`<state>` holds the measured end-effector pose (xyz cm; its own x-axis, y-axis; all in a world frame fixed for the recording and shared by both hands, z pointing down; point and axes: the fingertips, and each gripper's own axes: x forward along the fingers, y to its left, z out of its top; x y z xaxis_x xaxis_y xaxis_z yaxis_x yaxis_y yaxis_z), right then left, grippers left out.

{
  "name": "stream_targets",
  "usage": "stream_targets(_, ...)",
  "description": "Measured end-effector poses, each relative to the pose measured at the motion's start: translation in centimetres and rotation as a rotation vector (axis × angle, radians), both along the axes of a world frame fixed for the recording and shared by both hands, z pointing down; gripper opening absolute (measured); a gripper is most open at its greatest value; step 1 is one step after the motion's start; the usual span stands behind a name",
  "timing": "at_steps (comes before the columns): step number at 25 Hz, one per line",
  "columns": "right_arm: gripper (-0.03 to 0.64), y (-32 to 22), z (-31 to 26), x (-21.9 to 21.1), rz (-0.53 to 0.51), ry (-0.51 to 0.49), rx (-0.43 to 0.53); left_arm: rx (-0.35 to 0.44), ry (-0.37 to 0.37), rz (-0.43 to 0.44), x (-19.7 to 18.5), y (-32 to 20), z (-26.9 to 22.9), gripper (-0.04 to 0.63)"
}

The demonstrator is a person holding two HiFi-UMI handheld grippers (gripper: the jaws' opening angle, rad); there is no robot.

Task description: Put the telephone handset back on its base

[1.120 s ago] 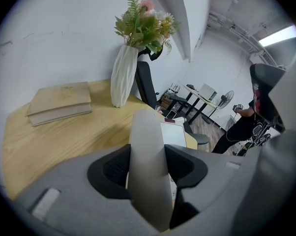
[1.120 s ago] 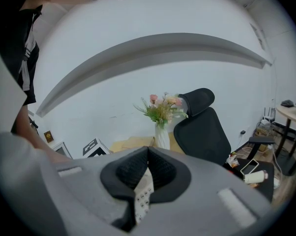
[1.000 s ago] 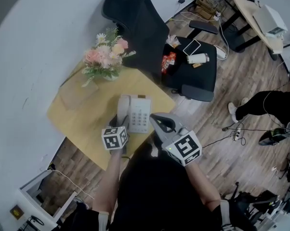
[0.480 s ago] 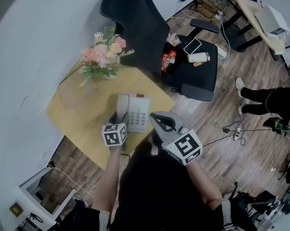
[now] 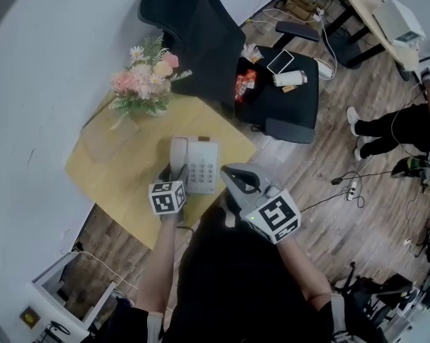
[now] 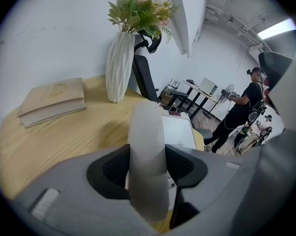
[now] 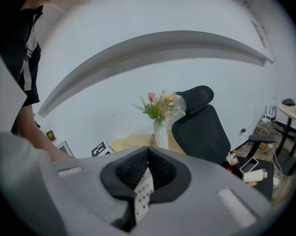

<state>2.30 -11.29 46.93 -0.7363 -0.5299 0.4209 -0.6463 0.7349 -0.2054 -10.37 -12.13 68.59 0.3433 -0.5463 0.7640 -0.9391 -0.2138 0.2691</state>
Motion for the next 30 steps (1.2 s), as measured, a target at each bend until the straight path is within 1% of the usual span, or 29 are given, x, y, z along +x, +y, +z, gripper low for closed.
stream_targets(6,0.002,0.5,0.0,0.2,0.017,0.002,0.002,0.007,-0.006,0.017,0.0,0.1,0.0,0.219)
stream_targets(12,0.002,1.0,-0.3,-0.2,0.024,0.002,0.010,0.019,0.003,0.039,0.1,0.2,-0.2,0.219)
stream_targets(17,0.002,1.4,-0.5,-0.5,0.031,0.002,0.015,0.022,0.035,0.057,0.4,0.4,-0.3,0.219)
stream_targets(25,0.002,2.1,-0.7,0.1,0.066,0.020,0.021,0.028,0.042,0.058,-0.1,1.1,-0.8,0.220)
stream_targets(30,0.002,2.6,-1.1,-0.4,0.055,0.006,0.037,0.045,0.046,0.053,-0.5,1.6,-1.6,0.218)
